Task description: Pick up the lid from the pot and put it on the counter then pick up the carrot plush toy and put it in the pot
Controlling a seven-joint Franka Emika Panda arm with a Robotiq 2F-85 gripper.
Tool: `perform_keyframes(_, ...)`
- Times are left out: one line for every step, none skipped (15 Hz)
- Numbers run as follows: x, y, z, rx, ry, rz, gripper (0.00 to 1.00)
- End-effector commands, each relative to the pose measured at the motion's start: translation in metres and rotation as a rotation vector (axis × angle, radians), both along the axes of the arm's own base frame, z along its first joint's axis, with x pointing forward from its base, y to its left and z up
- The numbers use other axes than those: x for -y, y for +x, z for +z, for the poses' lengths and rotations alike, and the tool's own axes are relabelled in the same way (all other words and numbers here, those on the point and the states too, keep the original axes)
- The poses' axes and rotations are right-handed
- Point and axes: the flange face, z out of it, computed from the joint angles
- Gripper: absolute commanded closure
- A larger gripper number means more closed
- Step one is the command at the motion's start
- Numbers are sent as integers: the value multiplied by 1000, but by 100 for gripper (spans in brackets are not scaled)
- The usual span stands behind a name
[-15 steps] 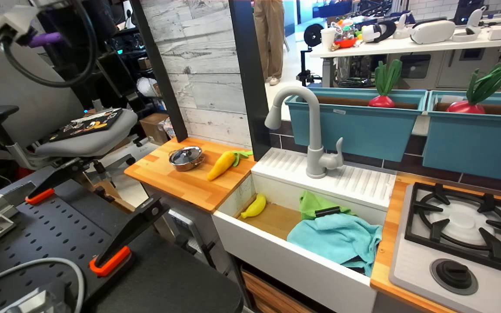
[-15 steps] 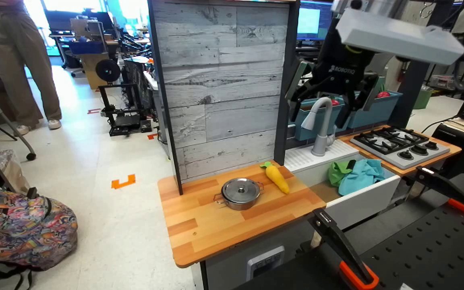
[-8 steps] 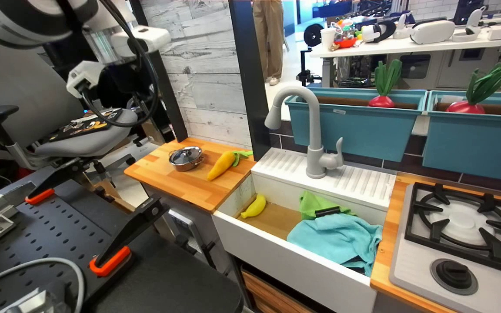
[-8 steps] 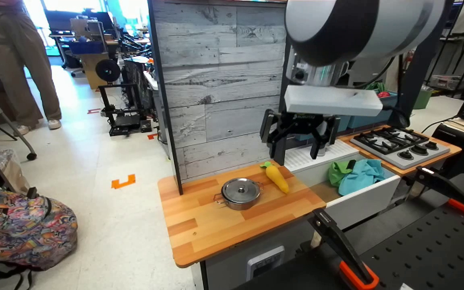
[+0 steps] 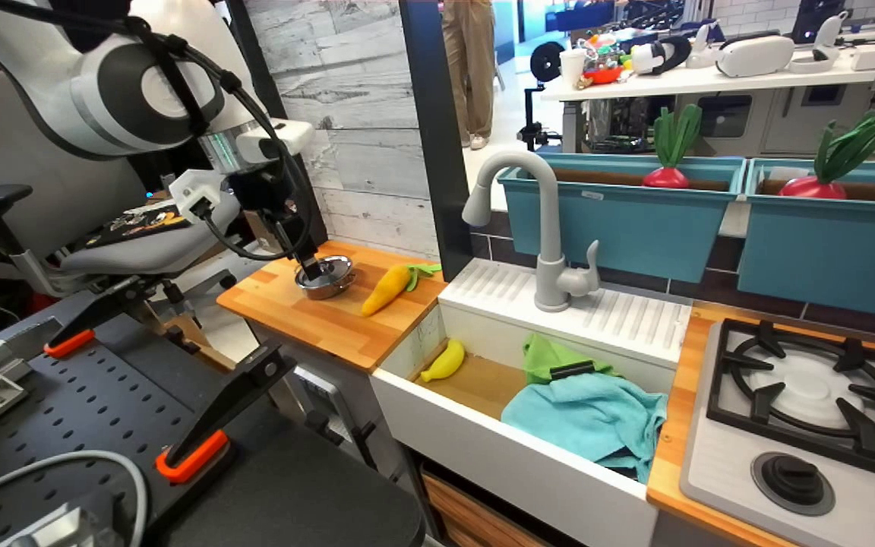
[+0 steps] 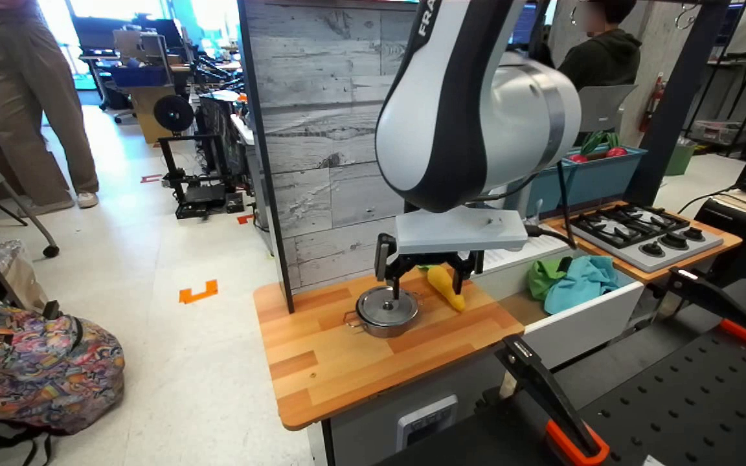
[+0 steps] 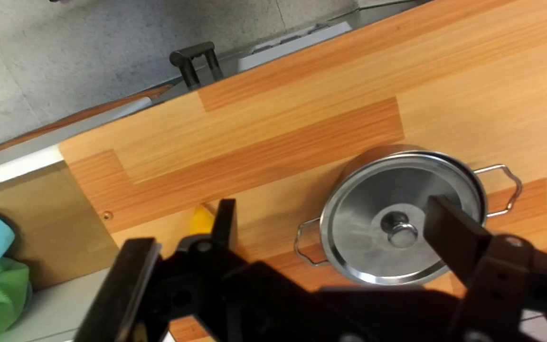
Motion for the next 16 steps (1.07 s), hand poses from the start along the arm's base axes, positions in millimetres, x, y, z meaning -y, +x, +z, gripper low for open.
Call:
perform_keyframes(-15,22,-11,74,-1,24,0)
perform_keyframes(-17,27,-13,88,1,28,0)
perform_keyframes(-19,32,-14,101,5,30,0)
perform_keyframes(-20,36,-16,102,14,28,0)
perform_keyframes(-21,39,-18,105,18,26,0)
perform_keyframes(-21,43,-21,101,24,25,0)
perform_keyframes(-22,45,-24,97,26,24,0)
perform_keyframes(-24,46,-26,95,25,29,0)
perform_keyframes(-25,47,-28,95,24,33,24)
perform_keyframes(-26,47,-31,93,21,40,27)
perform_keyframes(-27,47,-32,90,19,43,37)
perform_keyframes(-28,47,-34,87,18,46,46)
perform_keyframes(-28,47,-36,85,18,48,58)
perform_keyframes(-29,47,-37,84,17,49,66)
perform_keyframes(-29,47,-38,83,17,50,76)
perform_keyframes(-29,47,-39,82,16,51,84)
